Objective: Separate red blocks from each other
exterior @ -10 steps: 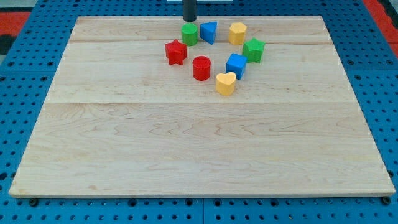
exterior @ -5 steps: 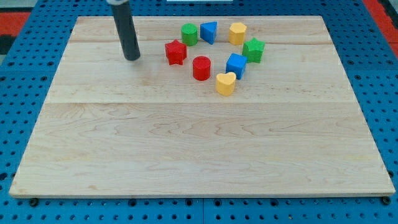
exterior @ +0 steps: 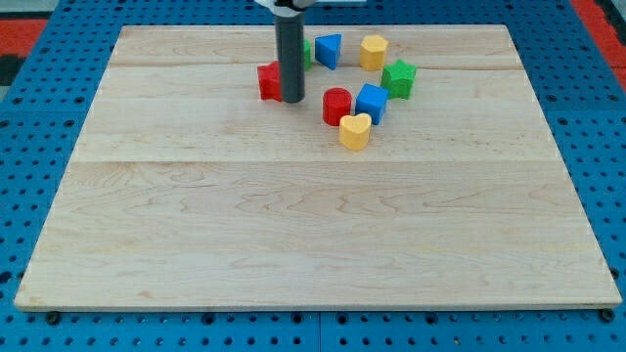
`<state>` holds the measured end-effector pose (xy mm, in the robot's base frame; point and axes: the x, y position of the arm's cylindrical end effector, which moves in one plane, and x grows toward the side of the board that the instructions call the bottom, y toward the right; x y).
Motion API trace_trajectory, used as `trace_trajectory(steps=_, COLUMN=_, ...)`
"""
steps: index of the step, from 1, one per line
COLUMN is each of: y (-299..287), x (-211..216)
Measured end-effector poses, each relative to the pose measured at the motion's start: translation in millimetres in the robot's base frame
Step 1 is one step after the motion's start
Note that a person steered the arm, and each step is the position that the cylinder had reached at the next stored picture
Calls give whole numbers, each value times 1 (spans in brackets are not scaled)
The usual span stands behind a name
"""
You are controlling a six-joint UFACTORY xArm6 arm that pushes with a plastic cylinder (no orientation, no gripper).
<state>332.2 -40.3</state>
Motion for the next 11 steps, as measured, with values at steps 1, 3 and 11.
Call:
trace_trajectory(steps=1, y=-26, x=-5)
trace_trajectory(steps=3, y=-56, x=-9)
trace_trajectory(steps=11, y=-6, x=6)
